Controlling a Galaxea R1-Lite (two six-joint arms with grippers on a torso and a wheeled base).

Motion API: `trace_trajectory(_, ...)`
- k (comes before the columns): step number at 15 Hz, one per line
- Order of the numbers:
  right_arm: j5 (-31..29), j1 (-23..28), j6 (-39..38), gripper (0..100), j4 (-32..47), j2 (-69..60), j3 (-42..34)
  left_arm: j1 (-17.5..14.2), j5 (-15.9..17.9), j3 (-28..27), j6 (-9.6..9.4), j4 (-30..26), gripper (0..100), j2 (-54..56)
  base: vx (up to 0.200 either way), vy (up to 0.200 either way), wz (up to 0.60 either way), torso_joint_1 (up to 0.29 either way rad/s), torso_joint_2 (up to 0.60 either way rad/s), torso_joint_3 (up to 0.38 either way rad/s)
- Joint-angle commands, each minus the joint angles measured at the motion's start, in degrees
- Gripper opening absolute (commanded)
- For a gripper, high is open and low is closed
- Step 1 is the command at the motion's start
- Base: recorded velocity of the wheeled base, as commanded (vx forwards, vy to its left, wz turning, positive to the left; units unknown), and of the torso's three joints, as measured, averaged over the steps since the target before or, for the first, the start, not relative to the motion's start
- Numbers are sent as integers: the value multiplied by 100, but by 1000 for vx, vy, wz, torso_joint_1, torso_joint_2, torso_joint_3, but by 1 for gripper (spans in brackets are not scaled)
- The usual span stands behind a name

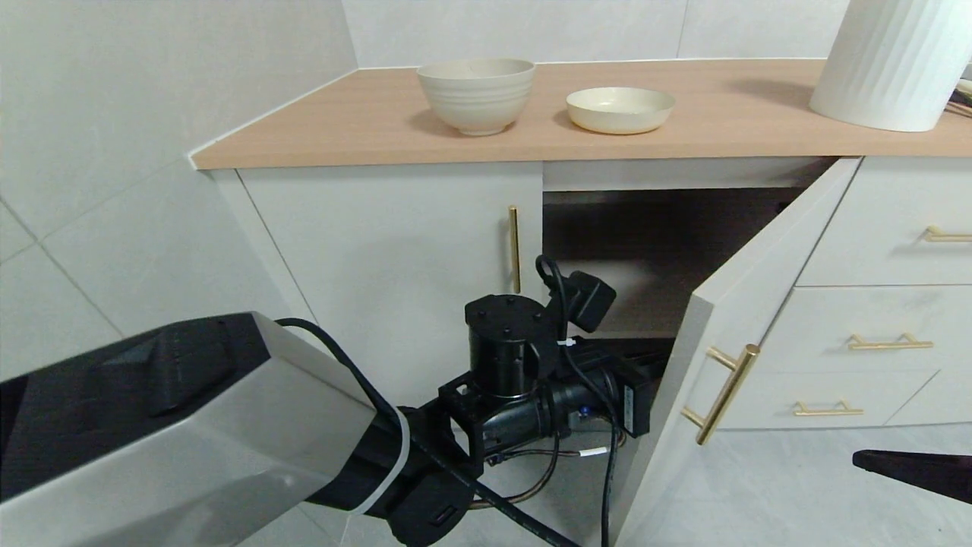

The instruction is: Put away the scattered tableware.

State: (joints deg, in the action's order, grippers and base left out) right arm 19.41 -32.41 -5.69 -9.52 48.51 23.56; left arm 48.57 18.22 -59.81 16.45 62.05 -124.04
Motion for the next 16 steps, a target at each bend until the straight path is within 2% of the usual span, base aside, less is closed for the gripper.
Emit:
trace_trajectory(1,2,-10,-2,100,-6,19,-1,12,-12,-40,-1,18,0,-24,0,0,0,0,0,0)
trace_trajectory(4,19,-19,-2,100,-15,19,8,65,-12,-49,-1,18,0,-33,0,0,0,0,0,0)
trace_trajectory(6,63,-204,7,100,-24,-34,17,311,-38,-66,-1,18,0,-24,0,0,0,0,0,0)
trace_trajectory(8,195,-476,16,100,-24,-228,25,900,-47,-180,-1,-35,0,-6,0,0,0,0,0,0)
trace_trajectory(9,485,-494,33,100,-32,-368,25,1427,-65,-216,-1,-158,0,38,0,0,0,0,0,0)
trace_trajectory(10,661,-485,33,100,-41,-430,25,1568,-73,-216,-1,-176,0,55,0,0,0,0,0,0)
trace_trajectory(11,1144,-406,86,100,-41,-597,17,1823,-109,-189,-1,-176,0,178,0,0,0,0,0,0)
trace_trajectory(13,1197,-362,130,100,-41,-562,8,1735,-293,-93,17,-141,0,319,0,0,0,0,0,0)
trace_trajectory(15,1171,-362,130,100,-32,-491,8,1384,-451,74,34,-44,0,495,0,0,0,0,0,0)
trace_trajectory(16,1091,-362,130,100,-24,-430,8,1102,-469,241,25,62,0,635,0,0,0,0,0,0)
